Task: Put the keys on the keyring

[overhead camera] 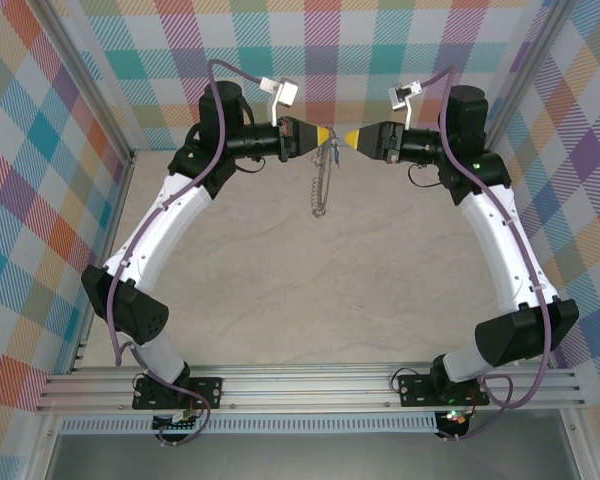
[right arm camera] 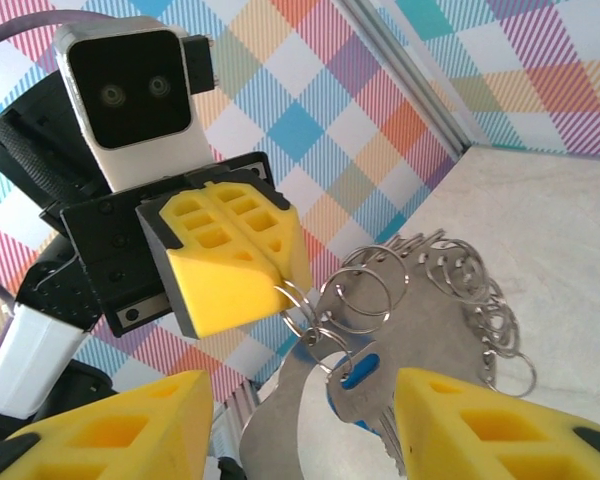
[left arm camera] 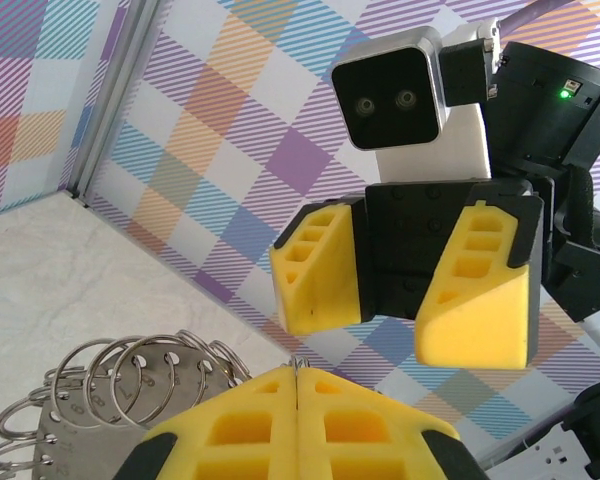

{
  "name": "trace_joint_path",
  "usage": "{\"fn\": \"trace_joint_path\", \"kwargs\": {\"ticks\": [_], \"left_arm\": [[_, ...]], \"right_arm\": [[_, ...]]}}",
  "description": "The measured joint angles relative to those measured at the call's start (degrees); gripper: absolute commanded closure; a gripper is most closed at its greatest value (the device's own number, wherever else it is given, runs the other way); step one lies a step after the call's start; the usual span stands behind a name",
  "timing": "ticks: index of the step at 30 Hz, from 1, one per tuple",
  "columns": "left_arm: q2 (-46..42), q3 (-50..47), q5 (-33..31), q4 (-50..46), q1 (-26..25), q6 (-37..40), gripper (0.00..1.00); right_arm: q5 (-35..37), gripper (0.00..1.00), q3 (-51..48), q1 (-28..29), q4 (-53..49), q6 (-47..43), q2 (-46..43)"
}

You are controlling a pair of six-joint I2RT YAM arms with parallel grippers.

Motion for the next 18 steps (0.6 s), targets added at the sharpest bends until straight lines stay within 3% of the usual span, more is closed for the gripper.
{"fn": "trace_joint_path", "kwargs": {"ticks": [9,18], "left_arm": [[0.0,0.2,0.2,0.3,0.0,-0.7,1.0],[-0.1,1.2,0.2,1.0,0.0,-1.1,1.0]], "right_arm": [[-1.2,0.5,-0.1,1.8,0.5,0.4,0.3],[0.1,0.62,-3.3,2.1,0.9,0.7,1.0]]}}
